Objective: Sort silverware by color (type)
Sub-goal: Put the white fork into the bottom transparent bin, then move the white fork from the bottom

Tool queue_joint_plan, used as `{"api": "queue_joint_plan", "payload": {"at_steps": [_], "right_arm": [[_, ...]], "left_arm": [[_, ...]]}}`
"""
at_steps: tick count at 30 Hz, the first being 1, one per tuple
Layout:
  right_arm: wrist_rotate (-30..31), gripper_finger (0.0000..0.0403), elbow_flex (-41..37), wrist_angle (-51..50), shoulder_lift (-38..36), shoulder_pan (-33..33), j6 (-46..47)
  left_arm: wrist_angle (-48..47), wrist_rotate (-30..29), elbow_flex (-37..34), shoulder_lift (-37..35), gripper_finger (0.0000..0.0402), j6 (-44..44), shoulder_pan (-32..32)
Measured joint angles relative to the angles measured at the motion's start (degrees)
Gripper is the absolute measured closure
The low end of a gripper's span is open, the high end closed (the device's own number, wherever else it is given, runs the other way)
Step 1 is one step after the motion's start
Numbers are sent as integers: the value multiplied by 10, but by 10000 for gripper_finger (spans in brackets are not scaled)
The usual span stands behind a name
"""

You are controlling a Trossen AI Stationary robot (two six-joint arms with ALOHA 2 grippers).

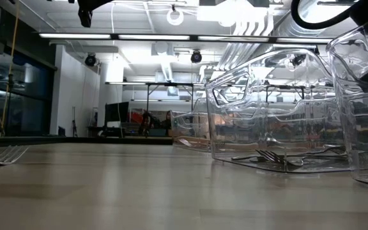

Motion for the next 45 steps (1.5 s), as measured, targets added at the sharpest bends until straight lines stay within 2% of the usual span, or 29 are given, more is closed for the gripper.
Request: {"api": "queue_joint_plan", "payload": {"at_steps": [4,7,13,18,25,31,34,39,42,45], "right_arm": [[-5,209,3,-4,0,0,-11],[-9,195,11,-7,0,0,-20],[-6,192,29,-51,-8,10,-35],[1,192,30,-153,-72,27,-32],[89,192,30,-212,-223,23,70],[210,192,24,-253,-311,-32,135],[237,192,-3,-206,-336,-77,133],[238,192,-83,-41,-355,-150,59],[236,192,-144,111,-355,-203,14],[237,192,-208,321,-355,-257,-7]], "left_arm": [[0,0,0,0,279,0,0],[0,0,0,0,279,0,0],[0,0,0,0,279,0,0],[0,0,0,0,279,0,0],[0,0,0,0,279,0,0],[0,0,0,0,279,-2,0],[1,0,0,0,279,-11,0],[6,1,0,0,279,-11,0],[6,0,0,0,279,-7,0],[6,0,0,0,279,14,0]]}}
